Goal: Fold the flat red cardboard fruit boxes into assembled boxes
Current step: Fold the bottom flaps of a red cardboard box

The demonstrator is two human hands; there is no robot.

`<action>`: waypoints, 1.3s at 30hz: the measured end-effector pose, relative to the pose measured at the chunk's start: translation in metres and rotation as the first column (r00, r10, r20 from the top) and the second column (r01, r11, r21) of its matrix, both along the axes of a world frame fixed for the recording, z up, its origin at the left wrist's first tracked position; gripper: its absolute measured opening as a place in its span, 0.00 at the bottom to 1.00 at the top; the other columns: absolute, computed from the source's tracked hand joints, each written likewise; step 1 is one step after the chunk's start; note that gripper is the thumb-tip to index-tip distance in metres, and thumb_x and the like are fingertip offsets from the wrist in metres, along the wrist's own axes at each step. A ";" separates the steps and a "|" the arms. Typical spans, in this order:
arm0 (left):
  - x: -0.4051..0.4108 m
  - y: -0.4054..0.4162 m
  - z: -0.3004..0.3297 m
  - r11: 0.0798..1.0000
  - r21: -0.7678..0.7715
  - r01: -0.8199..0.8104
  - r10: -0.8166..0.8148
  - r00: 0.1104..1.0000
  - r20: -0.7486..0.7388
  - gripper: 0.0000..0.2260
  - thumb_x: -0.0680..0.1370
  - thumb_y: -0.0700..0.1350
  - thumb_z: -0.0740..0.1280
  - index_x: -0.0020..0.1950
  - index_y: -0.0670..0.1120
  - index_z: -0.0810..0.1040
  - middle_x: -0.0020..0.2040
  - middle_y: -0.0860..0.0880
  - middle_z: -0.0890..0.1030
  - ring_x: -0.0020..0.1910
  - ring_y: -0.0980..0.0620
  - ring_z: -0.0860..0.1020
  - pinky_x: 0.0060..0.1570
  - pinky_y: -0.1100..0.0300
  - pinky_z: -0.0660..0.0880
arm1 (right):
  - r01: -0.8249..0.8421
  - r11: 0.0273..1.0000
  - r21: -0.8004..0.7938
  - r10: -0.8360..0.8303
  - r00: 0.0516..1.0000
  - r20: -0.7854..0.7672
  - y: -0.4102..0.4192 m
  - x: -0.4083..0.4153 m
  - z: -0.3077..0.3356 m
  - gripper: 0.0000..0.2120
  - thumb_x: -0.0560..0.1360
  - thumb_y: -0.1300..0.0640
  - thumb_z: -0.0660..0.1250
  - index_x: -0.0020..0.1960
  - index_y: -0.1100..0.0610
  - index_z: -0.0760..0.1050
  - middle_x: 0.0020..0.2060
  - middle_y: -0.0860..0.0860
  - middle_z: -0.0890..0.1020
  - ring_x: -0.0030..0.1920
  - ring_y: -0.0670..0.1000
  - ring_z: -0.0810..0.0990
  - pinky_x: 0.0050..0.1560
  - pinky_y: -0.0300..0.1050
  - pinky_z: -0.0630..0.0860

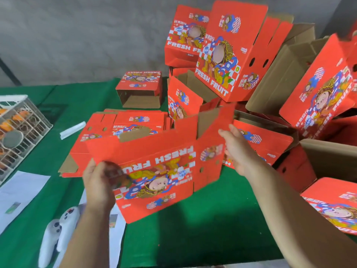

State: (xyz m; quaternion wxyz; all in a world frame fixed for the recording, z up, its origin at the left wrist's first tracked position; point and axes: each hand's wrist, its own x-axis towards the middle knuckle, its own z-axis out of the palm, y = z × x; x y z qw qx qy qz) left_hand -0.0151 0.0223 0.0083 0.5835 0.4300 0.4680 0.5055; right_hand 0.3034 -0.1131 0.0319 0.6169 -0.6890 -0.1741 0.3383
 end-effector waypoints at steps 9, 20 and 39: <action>0.050 0.000 0.005 0.983 0.002 0.183 -0.183 0.981 -0.061 0.05 0.63 0.48 0.64 0.34 0.52 0.79 0.31 0.46 0.78 0.30 0.45 0.78 0.31 0.53 0.77 | 0.142 0.978 0.156 -0.153 0.986 0.063 -0.025 0.029 -0.012 0.08 0.83 0.43 0.60 0.59 0.37 0.75 0.49 0.32 0.83 0.50 0.33 0.82 0.53 0.47 0.73; 0.078 -0.039 -0.008 0.822 0.349 0.450 -0.324 0.873 -0.363 0.23 0.74 0.34 0.66 0.63 0.56 0.68 0.61 0.40 0.75 0.49 0.55 0.82 0.46 0.64 0.80 | -0.077 0.963 0.258 0.102 0.991 -0.086 -0.042 0.023 -0.006 0.37 0.71 0.37 0.77 0.76 0.38 0.67 0.70 0.50 0.78 0.66 0.58 0.81 0.59 0.55 0.79; 0.105 -0.057 -0.005 0.891 0.094 0.445 -0.395 0.860 -0.323 0.31 0.77 0.75 0.51 0.69 0.60 0.76 0.61 0.65 0.83 0.63 0.68 0.78 0.65 0.63 0.72 | 0.040 0.981 0.189 -0.176 0.593 0.786 -0.076 0.067 -0.045 0.28 0.80 0.63 0.65 0.67 0.31 0.73 0.62 0.47 0.77 0.66 0.42 0.75 0.70 0.39 0.69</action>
